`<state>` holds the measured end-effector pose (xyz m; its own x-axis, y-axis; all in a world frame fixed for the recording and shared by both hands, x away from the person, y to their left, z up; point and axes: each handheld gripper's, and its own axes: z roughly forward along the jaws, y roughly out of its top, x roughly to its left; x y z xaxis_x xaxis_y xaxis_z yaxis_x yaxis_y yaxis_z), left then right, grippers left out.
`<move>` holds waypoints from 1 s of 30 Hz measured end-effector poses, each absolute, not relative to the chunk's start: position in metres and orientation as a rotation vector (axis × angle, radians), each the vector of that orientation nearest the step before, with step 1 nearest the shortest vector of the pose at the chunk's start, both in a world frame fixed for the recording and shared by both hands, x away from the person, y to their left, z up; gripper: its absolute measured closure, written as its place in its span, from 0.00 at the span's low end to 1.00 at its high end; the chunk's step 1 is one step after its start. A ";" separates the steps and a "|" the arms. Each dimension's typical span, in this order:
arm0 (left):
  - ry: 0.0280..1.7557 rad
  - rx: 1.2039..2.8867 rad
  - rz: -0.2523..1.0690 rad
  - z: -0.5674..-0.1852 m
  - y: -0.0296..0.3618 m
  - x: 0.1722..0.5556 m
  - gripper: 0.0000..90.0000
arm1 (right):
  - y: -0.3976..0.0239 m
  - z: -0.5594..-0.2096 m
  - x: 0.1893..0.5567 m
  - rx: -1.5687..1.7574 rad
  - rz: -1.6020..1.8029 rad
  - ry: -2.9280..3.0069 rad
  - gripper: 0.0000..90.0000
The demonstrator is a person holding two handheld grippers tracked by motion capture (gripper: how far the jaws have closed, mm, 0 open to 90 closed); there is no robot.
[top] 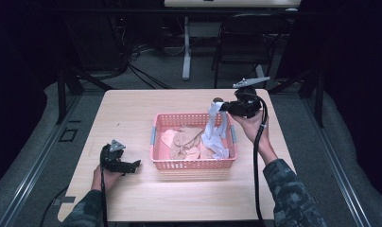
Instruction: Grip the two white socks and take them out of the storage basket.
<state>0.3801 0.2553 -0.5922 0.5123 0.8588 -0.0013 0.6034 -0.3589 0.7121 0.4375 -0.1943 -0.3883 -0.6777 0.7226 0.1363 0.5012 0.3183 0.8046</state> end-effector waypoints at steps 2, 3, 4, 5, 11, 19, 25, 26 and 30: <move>1.193 2.091 0.495 -0.592 0.255 0.380 0.00 | -0.194 -0.388 0.437 1.112 1.293 2.336 0.97; 1.192 2.092 0.495 -0.592 0.255 0.380 0.00 | -0.194 -0.388 0.436 1.115 1.298 2.335 0.97; 1.192 2.092 0.495 -0.592 0.255 0.380 0.00 | -0.193 -0.387 0.436 1.113 1.303 2.335 0.97; 1.193 2.092 0.495 -0.592 0.255 0.380 0.00 | -0.193 -0.387 0.436 1.113 1.303 2.335 0.97; 1.192 2.091 0.496 -0.592 0.255 0.380 0.00 | -0.194 -0.378 0.435 1.097 1.290 2.344 0.97; 1.190 2.091 0.496 -0.592 0.255 0.380 0.00 | -0.197 -0.363 0.431 1.079 1.309 2.319 0.97; 1.190 2.091 0.496 -0.592 0.255 0.380 0.00 | -0.204 -0.352 0.428 1.071 1.320 2.302 0.97; 1.190 2.091 0.496 -0.592 0.255 0.380 0.00 | -0.206 -0.350 0.428 1.071 1.322 2.297 0.97; 1.191 2.092 0.496 -0.592 0.255 0.380 0.00 | -0.216 -0.343 0.426 1.082 1.326 2.270 0.97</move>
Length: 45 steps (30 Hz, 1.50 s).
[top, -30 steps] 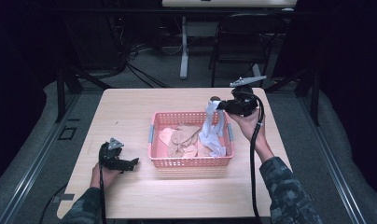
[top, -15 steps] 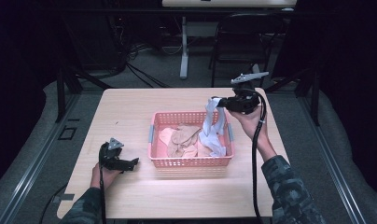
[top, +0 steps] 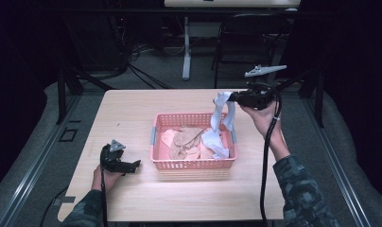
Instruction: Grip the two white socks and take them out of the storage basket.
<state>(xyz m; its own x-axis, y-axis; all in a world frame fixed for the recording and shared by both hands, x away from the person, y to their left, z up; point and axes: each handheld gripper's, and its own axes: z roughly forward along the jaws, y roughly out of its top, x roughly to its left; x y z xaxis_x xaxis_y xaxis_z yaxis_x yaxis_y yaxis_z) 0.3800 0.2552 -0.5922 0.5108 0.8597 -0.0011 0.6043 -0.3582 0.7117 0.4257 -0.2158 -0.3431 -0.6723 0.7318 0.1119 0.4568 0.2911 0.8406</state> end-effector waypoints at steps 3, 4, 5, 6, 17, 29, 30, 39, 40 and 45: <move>1.190 2.092 0.496 -0.592 0.255 0.380 0.00 | -0.225 -0.337 0.424 1.088 1.317 2.253 0.97; 1.190 2.091 0.496 -0.592 0.255 0.380 0.00 | -0.228 -0.336 0.424 1.090 1.317 2.244 0.97; 1.190 2.091 0.496 -0.592 0.255 0.380 0.00 | -0.231 -0.334 0.423 1.093 1.308 2.238 0.97; 1.193 2.091 0.495 -0.592 0.255 0.380 0.00 | -0.234 -0.332 0.422 1.095 1.305 2.234 0.97; 1.190 2.091 0.496 -0.592 0.255 0.380 0.00 | -0.275 -0.333 0.419 1.174 1.233 2.184 0.97; 1.190 2.091 0.495 -0.592 0.255 0.380 0.00 | -0.323 -0.374 0.423 1.333 1.096 2.142 0.97; 1.190 2.091 0.495 -0.592 0.255 0.380 0.00 | -0.323 -0.374 0.423 1.333 1.096 2.142 0.97; 1.189 2.098 0.497 -0.592 0.255 0.381 0.00 | -0.330 -0.454 0.440 1.478 0.890 2.193 0.97; 1.190 2.097 0.497 -0.592 0.255 0.381 0.00 | -0.329 -0.461 0.442 1.486 0.883 2.201 0.97; 1.192 2.097 0.496 -0.592 0.255 0.381 0.00 | -0.320 -0.494 0.451 1.546 0.831 2.254 0.97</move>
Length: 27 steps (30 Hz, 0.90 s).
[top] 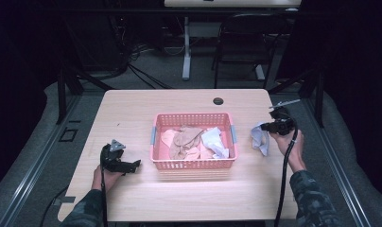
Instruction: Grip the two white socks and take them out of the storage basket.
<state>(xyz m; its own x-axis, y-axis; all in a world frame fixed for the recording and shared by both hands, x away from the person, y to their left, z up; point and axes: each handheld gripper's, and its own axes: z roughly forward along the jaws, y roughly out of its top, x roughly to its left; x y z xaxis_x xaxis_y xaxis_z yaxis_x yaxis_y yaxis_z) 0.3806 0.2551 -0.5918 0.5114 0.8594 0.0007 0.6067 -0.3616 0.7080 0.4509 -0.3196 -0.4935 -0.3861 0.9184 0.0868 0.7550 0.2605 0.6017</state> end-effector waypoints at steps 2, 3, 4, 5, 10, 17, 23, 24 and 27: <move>1.190 2.097 0.498 -0.592 0.255 0.381 0.00 | -0.315 -0.506 0.454 1.554 0.789 2.277 0.97; 1.190 2.097 0.498 -0.592 0.255 0.381 0.00 | -0.313 -0.513 0.456 1.573 0.790 2.287 0.96; 1.190 2.097 0.497 -0.592 0.255 0.381 0.00 | -0.311 -0.521 0.458 1.597 0.787 2.288 0.93; 1.190 2.097 0.497 -0.592 0.255 0.381 0.00 | -0.310 -0.523 0.458 1.606 0.789 2.294 0.87; 1.191 2.099 0.498 -0.592 0.255 0.380 0.00 | -0.312 -0.513 0.453 1.595 0.810 2.265 0.54; 1.192 2.098 0.495 -0.592 0.255 0.381 0.00 | -0.309 -0.465 0.430 1.466 0.885 2.283 0.27; 1.193 2.098 0.496 -0.592 0.255 0.381 0.00 | -0.294 -0.438 0.417 1.389 0.961 2.316 0.18; 1.193 2.098 0.496 -0.592 0.255 0.381 0.00 | -0.290 -0.435 0.415 1.375 0.964 2.323 0.17; 1.194 2.095 0.496 -0.592 0.255 0.381 0.00 | -0.279 -0.428 0.413 1.334 0.970 2.348 0.16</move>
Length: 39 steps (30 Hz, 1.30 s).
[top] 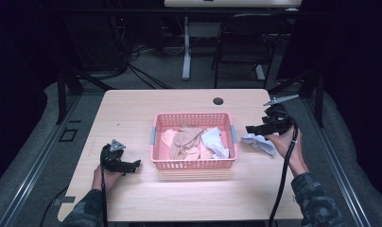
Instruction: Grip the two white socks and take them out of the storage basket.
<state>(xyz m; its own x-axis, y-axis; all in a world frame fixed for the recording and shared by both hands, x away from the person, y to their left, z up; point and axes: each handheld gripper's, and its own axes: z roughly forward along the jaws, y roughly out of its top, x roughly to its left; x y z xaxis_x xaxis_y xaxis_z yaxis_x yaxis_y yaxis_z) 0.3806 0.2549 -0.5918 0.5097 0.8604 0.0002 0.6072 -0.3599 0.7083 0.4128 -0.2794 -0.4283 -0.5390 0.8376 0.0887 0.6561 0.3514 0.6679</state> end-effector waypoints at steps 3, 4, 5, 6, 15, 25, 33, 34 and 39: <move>1.195 2.095 0.497 -0.592 0.255 0.381 0.00 | -0.260 -0.421 0.412 1.284 0.970 2.388 0.13; 1.193 2.094 0.499 -0.592 0.255 0.381 0.00 | -0.260 -0.421 0.412 1.284 0.970 2.388 0.13; 1.197 2.093 0.497 -0.592 0.255 0.381 0.00 | -0.254 -0.420 0.412 1.274 0.966 2.401 0.11; 1.196 2.092 0.498 -0.592 0.255 0.381 0.00 | -0.242 -0.418 0.412 1.247 0.953 2.426 0.10; 1.194 2.090 0.499 -0.592 0.254 0.382 0.00 | -0.201 -0.428 0.420 1.172 0.875 2.566 0.06; 1.197 2.092 0.498 -0.592 0.255 0.381 0.00 | -0.160 -0.456 0.427 1.099 0.768 2.713 0.06; 1.198 2.091 0.498 -0.592 0.255 0.381 0.00 | -0.153 -0.474 0.429 1.087 0.681 2.776 0.17; 1.197 2.092 0.498 -0.592 0.255 0.381 0.00 | -0.152 -0.477 0.429 1.098 0.680 2.779 0.19; 1.196 2.095 0.498 -0.592 0.255 0.381 0.00 | -0.149 -0.492 0.429 1.129 0.623 2.826 0.37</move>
<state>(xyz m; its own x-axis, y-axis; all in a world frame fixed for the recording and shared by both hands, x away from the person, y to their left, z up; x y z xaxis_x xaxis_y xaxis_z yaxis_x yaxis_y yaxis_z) 0.3808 0.2548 -0.5919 0.5081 0.8613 0.0009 0.6076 -0.3593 0.7083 0.4286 -0.1494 -0.4916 -0.7351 0.6684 0.1134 0.6541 0.6554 0.3777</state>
